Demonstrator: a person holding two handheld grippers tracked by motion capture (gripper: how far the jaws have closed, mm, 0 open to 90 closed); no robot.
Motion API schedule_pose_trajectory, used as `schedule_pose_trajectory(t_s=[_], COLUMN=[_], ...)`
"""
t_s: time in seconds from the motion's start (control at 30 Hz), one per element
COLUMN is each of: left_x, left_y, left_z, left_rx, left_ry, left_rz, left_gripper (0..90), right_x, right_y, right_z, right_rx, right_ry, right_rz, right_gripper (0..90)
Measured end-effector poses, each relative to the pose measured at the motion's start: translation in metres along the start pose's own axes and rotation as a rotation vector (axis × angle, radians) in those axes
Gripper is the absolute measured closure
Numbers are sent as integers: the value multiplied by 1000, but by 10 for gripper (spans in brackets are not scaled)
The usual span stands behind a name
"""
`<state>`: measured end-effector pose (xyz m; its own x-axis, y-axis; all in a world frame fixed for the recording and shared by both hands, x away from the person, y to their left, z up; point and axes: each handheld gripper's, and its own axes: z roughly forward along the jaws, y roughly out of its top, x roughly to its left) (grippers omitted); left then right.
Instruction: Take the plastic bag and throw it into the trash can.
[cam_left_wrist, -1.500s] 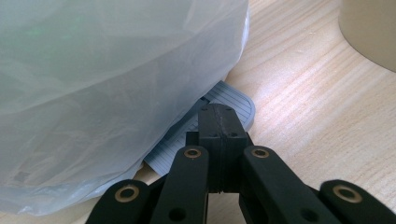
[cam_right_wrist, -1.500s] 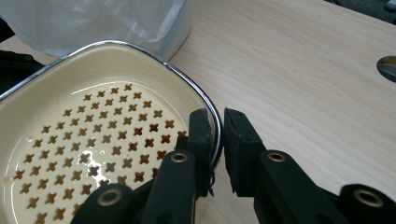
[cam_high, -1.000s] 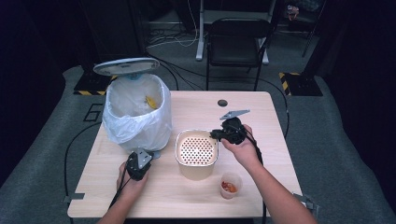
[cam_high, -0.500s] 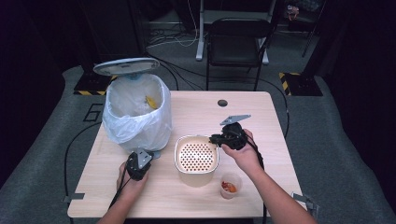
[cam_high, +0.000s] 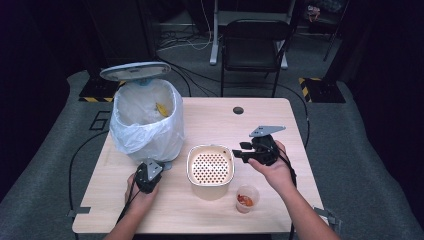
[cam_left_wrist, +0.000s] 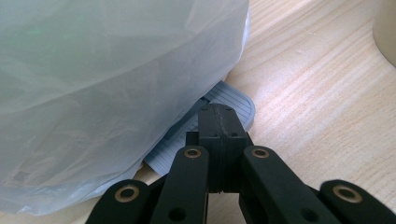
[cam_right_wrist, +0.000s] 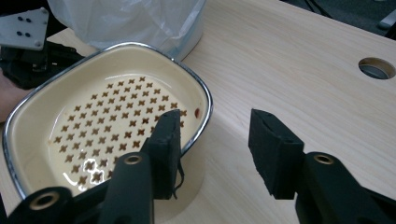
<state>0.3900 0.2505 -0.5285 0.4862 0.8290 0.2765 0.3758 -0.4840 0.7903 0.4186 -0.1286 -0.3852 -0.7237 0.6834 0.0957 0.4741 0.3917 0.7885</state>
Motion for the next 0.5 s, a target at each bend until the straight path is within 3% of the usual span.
schedule_pose_trajectory(t_s=[0.5], left_x=[0], left_y=[0], left_z=[0], left_rx=[1], left_ry=[-1], left_rz=[3], left_gripper=[900], right_x=[3], right_y=[-42], right_z=[-27], right_rx=[-19], right_ry=[-31], right_rz=[-11], right_gripper=[320])
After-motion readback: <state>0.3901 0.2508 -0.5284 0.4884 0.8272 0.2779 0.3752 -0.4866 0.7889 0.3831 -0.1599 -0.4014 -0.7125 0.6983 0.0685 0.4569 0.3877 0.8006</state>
